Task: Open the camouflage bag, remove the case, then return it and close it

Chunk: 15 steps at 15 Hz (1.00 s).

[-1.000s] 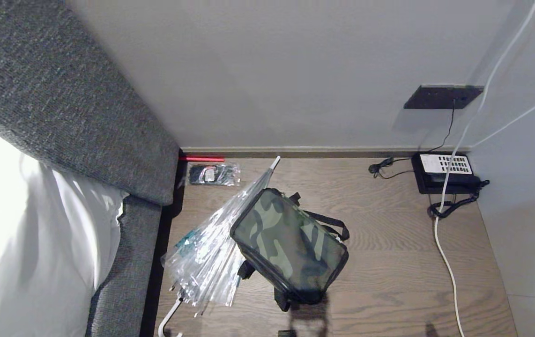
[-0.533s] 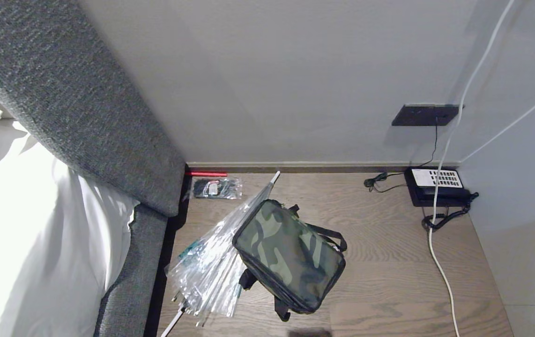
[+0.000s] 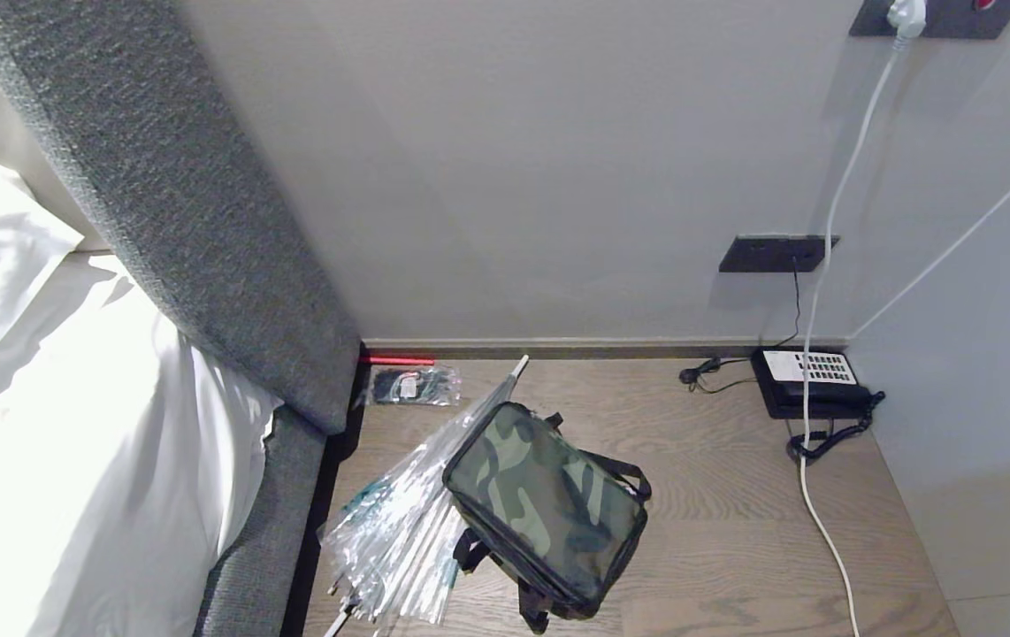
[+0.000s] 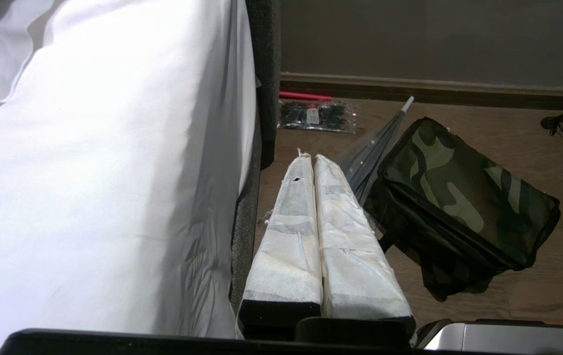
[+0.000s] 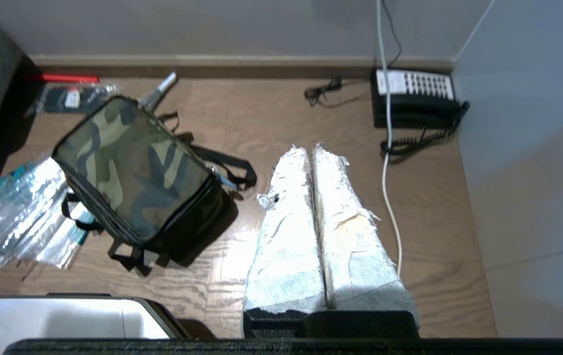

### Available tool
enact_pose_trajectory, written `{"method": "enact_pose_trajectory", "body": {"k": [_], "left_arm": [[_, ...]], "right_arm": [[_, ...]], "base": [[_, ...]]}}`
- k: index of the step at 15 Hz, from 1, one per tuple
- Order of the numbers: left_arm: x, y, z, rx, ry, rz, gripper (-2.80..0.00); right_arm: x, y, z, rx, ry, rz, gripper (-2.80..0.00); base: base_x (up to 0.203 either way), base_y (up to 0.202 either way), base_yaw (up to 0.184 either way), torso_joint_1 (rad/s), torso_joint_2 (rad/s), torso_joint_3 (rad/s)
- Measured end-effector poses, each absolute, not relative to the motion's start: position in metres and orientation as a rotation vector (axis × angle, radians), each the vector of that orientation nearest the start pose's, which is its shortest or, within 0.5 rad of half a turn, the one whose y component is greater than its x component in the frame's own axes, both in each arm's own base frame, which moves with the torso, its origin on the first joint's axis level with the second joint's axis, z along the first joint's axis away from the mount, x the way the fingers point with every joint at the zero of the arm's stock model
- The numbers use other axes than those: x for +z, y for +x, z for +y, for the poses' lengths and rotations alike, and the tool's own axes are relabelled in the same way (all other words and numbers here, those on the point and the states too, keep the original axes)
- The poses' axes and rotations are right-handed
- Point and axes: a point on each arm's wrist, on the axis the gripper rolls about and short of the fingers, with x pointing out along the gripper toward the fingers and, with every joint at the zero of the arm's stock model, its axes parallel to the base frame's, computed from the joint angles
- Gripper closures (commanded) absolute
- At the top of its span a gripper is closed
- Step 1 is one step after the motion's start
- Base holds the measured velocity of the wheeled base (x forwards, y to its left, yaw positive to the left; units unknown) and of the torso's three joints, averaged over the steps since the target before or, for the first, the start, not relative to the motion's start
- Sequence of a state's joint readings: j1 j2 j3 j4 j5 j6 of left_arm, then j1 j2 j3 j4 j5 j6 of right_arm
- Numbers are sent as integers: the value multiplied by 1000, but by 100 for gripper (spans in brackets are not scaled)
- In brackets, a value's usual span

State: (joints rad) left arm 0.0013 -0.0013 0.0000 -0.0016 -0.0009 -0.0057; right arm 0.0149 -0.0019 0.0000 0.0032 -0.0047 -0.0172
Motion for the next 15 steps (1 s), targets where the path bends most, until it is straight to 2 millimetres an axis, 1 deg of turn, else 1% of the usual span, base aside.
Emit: {"method": "enact_pose_trajectory", "body": {"k": [15], "left_arm": [[76,-23,0,0,-5,-3,0]], "right_arm": [[75,-23,0,10,-17,1,0]], "base": [[0,0,0,4,3,205]]}}
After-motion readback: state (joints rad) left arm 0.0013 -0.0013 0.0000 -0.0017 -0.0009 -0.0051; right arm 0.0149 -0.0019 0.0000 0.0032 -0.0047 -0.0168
